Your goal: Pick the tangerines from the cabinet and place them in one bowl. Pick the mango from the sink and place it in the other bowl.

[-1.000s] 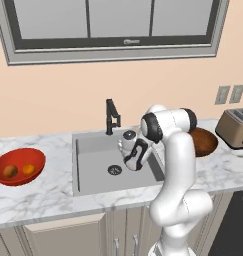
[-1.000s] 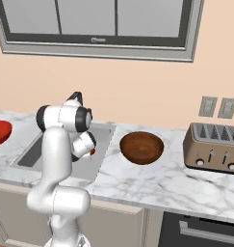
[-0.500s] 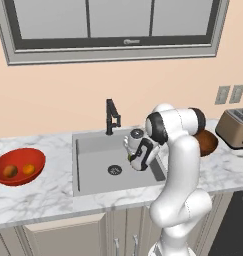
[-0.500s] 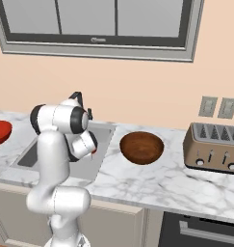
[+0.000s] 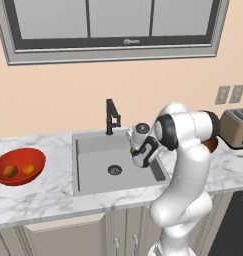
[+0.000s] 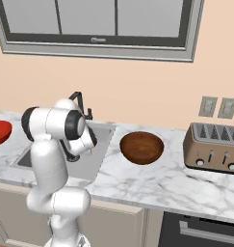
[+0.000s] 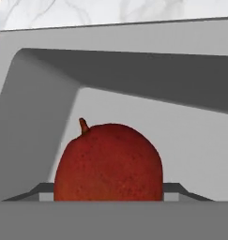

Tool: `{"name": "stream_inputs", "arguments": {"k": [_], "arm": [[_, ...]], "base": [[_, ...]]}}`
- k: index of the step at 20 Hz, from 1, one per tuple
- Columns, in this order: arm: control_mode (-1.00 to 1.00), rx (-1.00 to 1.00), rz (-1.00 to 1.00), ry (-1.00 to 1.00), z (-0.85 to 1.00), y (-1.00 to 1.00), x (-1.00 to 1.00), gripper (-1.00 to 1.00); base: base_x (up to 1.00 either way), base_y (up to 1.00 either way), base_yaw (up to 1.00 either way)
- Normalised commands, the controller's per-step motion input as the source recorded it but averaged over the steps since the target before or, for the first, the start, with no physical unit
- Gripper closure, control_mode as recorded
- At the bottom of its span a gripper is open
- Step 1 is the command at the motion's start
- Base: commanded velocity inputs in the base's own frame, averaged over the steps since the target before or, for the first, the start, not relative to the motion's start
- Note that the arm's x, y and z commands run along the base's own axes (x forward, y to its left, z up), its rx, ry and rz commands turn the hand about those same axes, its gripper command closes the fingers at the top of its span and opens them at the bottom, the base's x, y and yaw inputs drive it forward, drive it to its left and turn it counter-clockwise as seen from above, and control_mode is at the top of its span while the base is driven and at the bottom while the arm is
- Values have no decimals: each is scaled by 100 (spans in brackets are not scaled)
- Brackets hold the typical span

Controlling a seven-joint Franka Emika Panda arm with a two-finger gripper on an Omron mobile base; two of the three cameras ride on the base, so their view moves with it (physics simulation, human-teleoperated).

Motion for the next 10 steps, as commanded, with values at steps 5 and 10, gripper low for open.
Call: {"name": "stream_inputs", "arguments": {"k": [5, 10], "arm": [[-100, 1, -3, -14, 30, 0, -13, 100], [-100, 0, -4, -6, 34, 0, -28, 100]], "base": [[0, 0, 0], [0, 0, 0]]}}
